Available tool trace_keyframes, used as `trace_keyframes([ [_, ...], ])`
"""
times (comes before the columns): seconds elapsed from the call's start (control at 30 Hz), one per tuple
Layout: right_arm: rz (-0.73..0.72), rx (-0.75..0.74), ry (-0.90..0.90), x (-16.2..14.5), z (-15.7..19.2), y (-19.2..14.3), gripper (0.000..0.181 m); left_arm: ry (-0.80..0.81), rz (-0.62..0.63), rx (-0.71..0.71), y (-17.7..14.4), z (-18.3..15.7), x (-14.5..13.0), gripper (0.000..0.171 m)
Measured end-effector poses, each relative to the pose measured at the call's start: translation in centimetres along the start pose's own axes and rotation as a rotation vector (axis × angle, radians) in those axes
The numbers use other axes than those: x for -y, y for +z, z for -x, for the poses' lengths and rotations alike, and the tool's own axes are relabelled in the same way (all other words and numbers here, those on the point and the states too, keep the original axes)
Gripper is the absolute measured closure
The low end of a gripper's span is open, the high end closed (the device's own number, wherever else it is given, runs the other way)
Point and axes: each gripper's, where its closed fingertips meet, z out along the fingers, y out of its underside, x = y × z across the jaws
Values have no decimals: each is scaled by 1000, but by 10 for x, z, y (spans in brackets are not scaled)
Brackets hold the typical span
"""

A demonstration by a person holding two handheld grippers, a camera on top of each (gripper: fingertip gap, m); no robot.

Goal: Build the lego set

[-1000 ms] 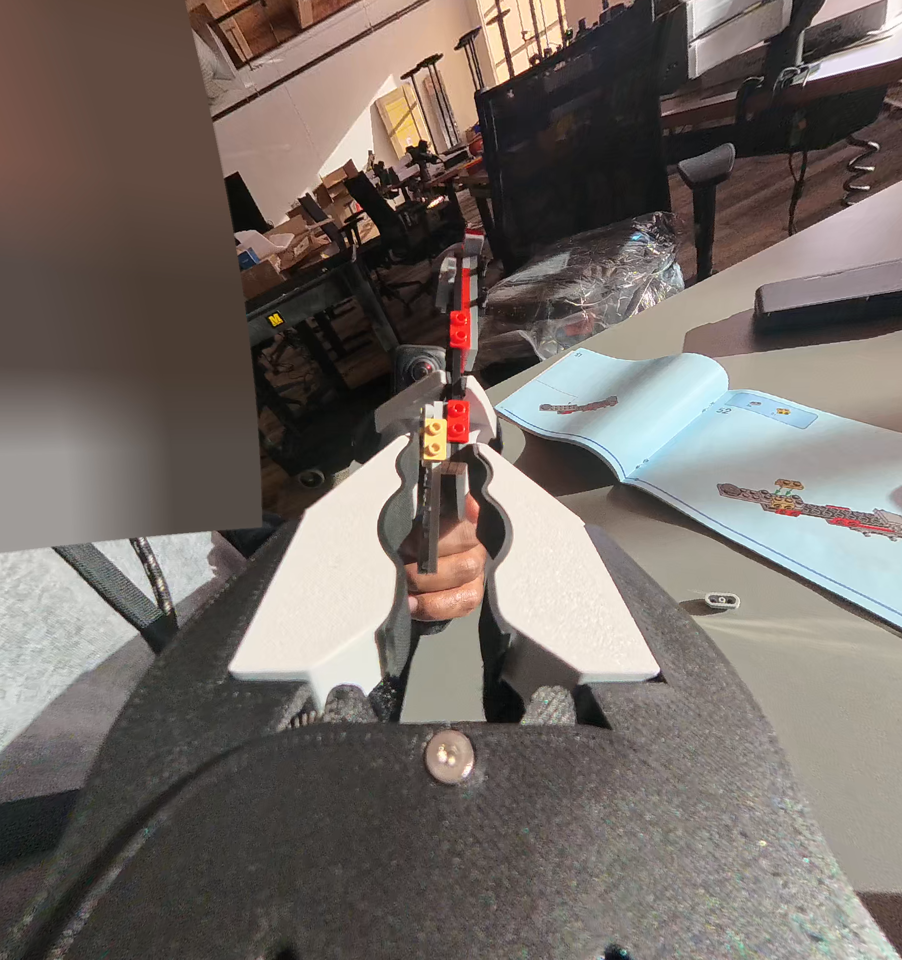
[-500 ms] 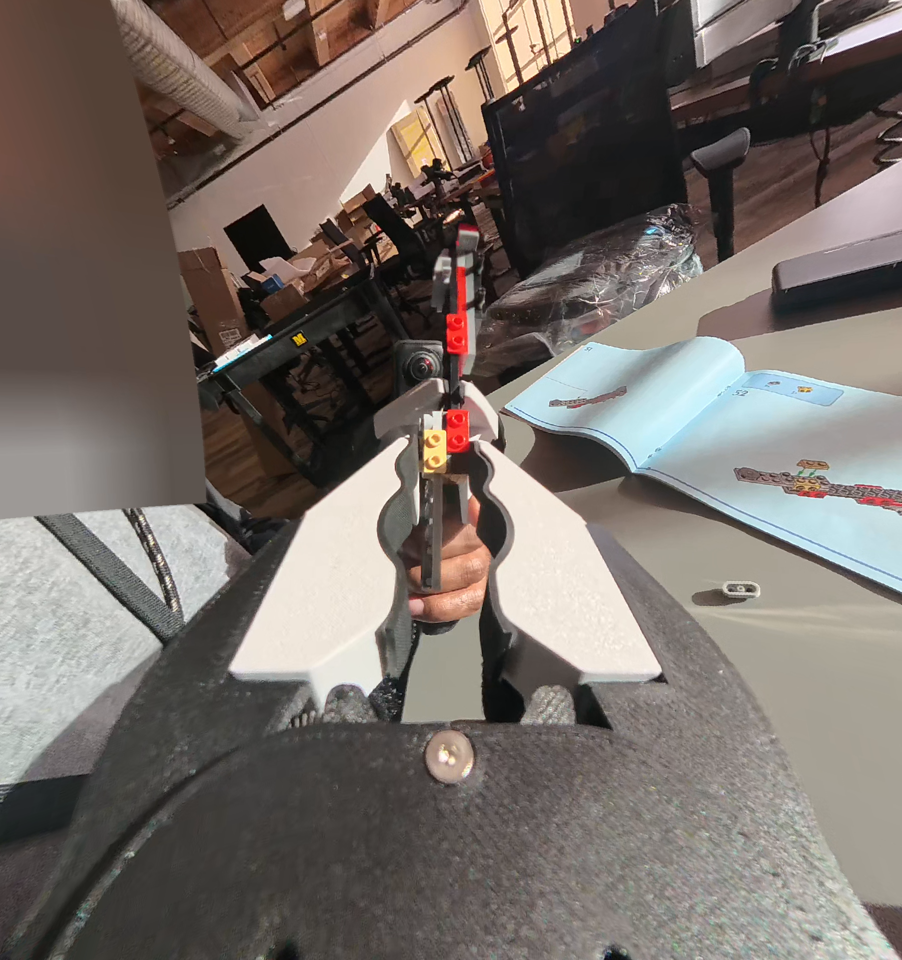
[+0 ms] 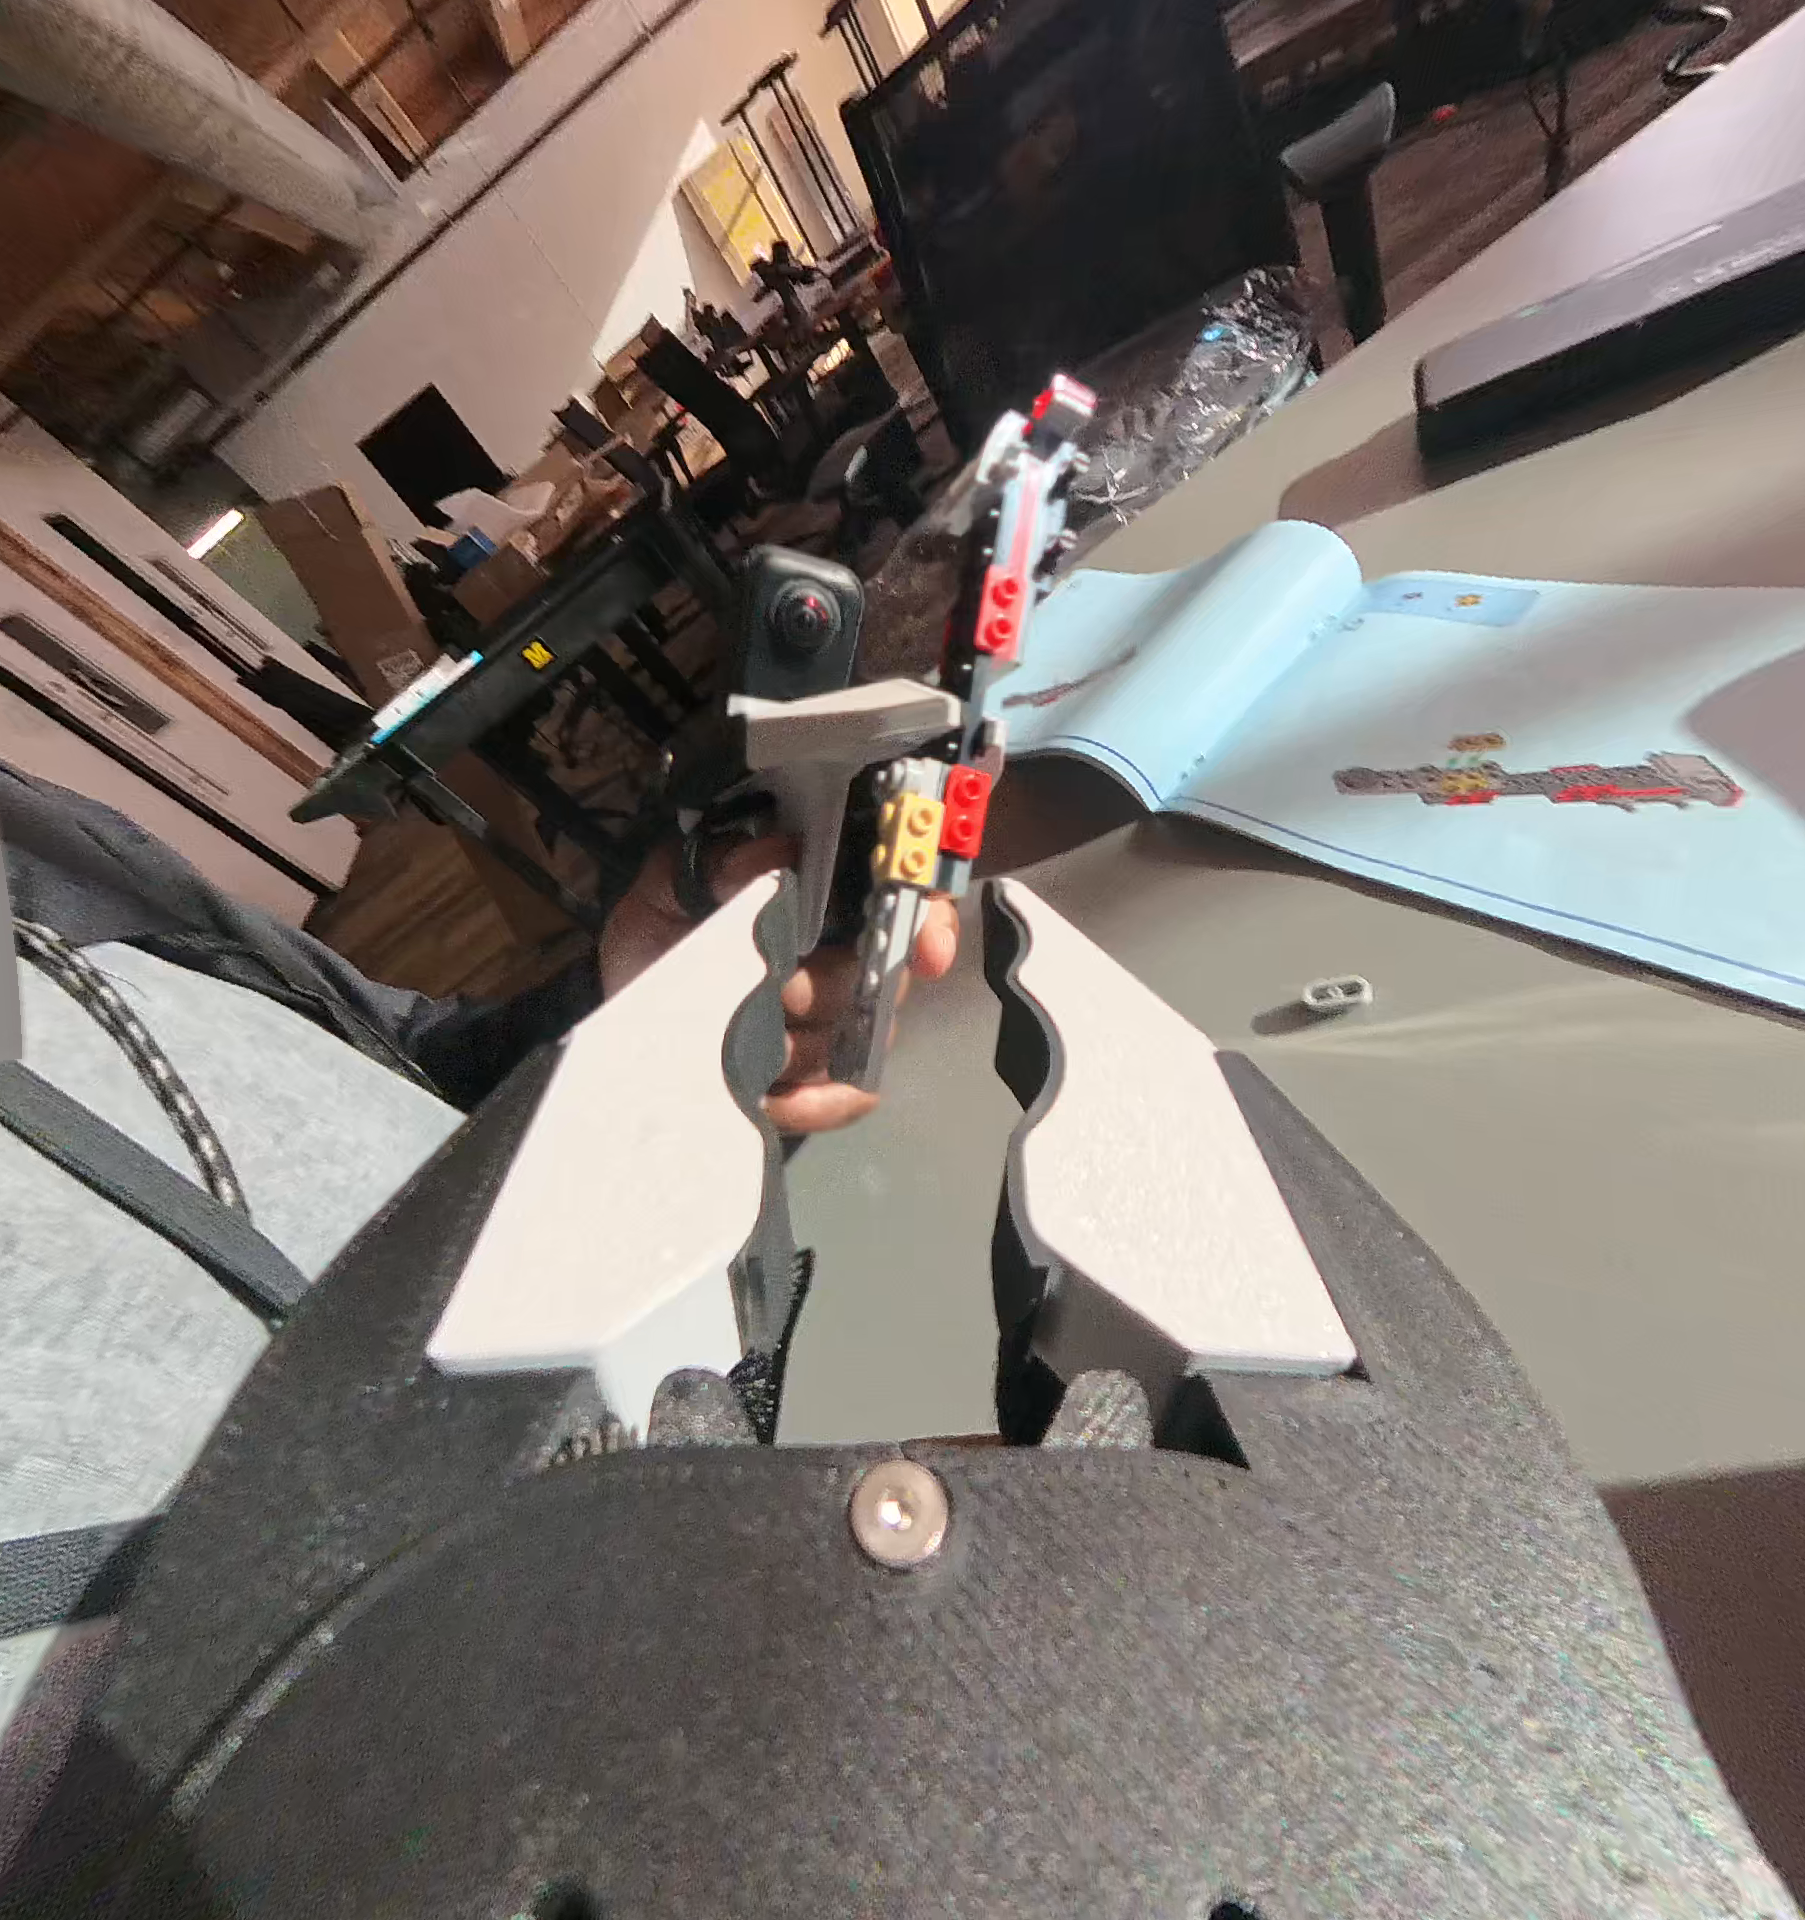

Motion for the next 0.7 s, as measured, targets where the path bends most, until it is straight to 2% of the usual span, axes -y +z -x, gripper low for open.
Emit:
trace_keyframes([
  [0.1,56,-66,-44,-8,-13,-11,144,-108,100,113,9,18,-17,166],
  [0.2,116,-94,-46,-18,-24,-20,144,-168,236,96,21,16,-40,166],
  [0.37,81,83,147,-22,-19,-40,145,-147,388,49,40,10,-62,166],
  [0.5,29,162,252,-22,-20,-58,152,-114,474,21,54,3,-76,166],
  [0.57,10,196,287,-23,-19,-65,160,-104,499,17,61,-1,-82,166],
  [0.63,-17,217,314,-23,-20,-71,161,-99,508,28,67,-2,-86,166],
  [0.7,-53,215,339,-22,-24,-74,161,-93,506,44,69,-2,-86,157],
])
